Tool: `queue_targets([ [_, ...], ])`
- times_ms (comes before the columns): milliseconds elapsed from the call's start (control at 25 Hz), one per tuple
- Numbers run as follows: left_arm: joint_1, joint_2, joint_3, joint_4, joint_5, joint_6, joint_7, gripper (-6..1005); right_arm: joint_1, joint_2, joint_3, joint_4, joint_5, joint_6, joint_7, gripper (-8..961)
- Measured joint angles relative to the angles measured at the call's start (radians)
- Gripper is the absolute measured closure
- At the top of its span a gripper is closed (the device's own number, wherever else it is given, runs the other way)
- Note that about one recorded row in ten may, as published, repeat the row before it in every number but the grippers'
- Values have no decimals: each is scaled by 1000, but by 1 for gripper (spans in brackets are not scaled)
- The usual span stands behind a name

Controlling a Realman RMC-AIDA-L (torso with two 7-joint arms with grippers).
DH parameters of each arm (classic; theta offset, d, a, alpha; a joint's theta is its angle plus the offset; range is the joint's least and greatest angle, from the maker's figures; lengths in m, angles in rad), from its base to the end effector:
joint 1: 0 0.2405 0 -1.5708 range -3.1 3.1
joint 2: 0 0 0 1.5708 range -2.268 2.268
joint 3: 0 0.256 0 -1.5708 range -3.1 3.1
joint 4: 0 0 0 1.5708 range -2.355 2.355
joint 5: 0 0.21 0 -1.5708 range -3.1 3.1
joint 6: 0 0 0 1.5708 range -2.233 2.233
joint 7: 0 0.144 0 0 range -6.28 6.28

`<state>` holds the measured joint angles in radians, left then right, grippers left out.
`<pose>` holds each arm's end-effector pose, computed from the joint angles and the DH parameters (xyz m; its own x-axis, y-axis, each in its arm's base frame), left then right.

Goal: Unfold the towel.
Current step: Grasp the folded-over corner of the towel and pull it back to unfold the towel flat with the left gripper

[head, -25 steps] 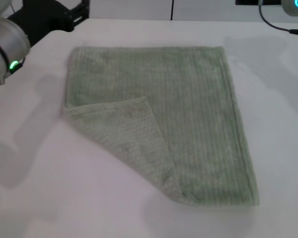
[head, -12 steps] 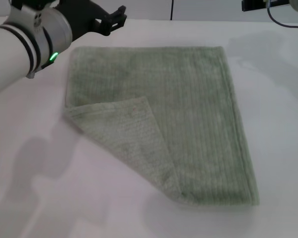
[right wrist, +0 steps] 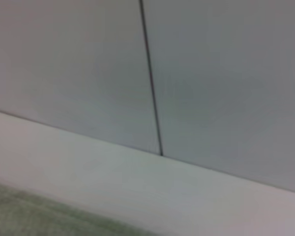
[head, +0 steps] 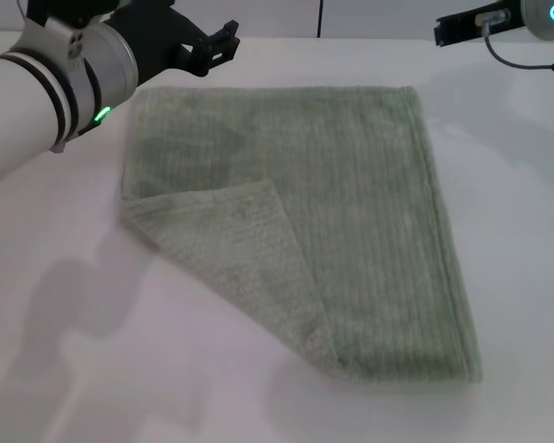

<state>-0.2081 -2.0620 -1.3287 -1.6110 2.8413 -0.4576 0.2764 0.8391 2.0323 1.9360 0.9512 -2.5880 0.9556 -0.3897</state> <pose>-0.1478 0.3653 0.0093 0.9180 0.1901 0.3480 0.3965 -0.4482 -0.8012 0.1638 0.4678 0.0205 0.6647 -0.6731 -0.3242 -0.6980 -0.4048 -0.5907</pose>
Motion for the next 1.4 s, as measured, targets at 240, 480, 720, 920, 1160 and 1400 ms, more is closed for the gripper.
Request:
queue_targets([
  [240, -2, -2, 16, 1, -3, -32, 39, 225, 8, 3, 2, -60, 76, -4, -51, 955],
  [480, -5, -1, 24, 5, -7, -39, 40, 225, 0, 7, -1, -89, 88, -47, -52, 955],
  [720, -2, 1, -11, 15, -52, -33, 23, 224, -7, 12, -3, -108, 127, -70, -52, 955],
  [920, -16, 2, -36, 30, -94, -83, 33, 223, -14, 23, -8, -127, 127, -158, -52, 955],
  [1160, -24, 2, -34, 43, -120, -92, 45, 223, 2, 25, -13, -164, 129, -180, -50, 954],
  [1400, -70, -1, -24, 72, -120, -159, 68, 222, 6, 34, -32, -179, 139, -201, -51, 954],
])
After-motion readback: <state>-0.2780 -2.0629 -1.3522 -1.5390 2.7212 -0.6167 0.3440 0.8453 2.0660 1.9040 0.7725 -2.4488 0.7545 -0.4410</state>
